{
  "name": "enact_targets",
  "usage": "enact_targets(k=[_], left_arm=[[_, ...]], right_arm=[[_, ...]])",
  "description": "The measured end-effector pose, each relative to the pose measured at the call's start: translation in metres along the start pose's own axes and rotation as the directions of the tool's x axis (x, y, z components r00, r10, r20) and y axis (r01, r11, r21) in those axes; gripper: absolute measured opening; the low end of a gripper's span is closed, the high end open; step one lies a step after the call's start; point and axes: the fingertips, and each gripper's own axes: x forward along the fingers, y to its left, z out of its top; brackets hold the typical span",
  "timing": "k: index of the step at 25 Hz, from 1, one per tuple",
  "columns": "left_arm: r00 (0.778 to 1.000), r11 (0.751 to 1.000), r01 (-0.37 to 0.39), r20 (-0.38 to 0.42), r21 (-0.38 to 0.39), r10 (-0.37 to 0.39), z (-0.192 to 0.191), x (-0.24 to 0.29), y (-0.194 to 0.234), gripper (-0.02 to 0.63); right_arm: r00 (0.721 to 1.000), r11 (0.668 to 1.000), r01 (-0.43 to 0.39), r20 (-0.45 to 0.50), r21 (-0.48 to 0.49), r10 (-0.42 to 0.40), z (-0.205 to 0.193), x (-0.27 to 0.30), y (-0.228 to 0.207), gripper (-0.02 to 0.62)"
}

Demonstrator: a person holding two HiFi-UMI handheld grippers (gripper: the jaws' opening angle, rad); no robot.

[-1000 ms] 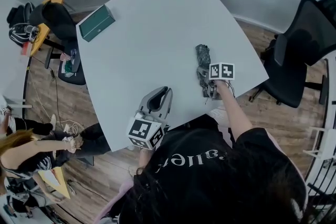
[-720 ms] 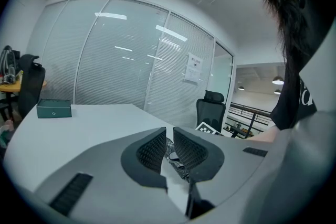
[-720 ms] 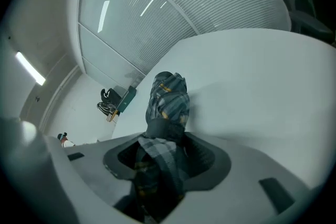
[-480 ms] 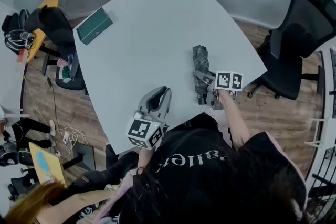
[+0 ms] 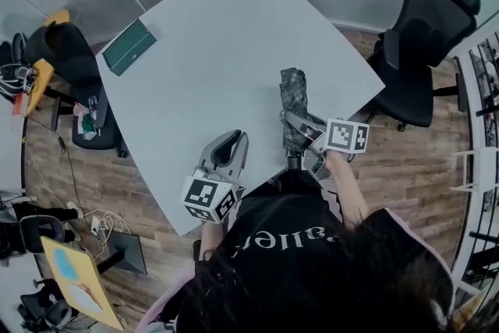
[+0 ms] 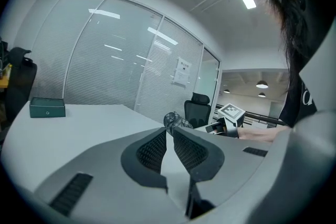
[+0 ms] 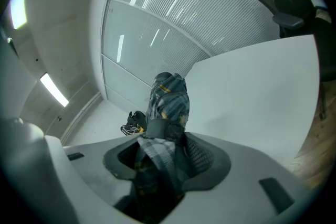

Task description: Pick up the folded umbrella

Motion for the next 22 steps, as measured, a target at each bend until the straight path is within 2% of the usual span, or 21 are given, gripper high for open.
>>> enact_targets(k=[9,18,22], left_arm=[[0.994,0.994,0.107,-0.028,-0.003,-0.108,-0.02,-0.03,-0.002,0.057],[0.989,0.989,0.145,-0.025,-0.025,-0.145,-0.029,-0.035,-0.004,0.057],[0.988,0.988,0.152,-0.022,-0.02,-0.152,-0.029,-0.033,-0.006,0.057]], right_arm=[[0.996,0.999,0.011,0.085,0.052,-0.015,-0.046,-0.029,0.037,0.212],[0.997,0.998,0.034,0.072,0.061,-0.038,-0.069,-0.042,0.049,0.211],[0.997,0.998,0.009,0.07,0.059,-0.014,-0.07,-0.042,0.056,0.212]])
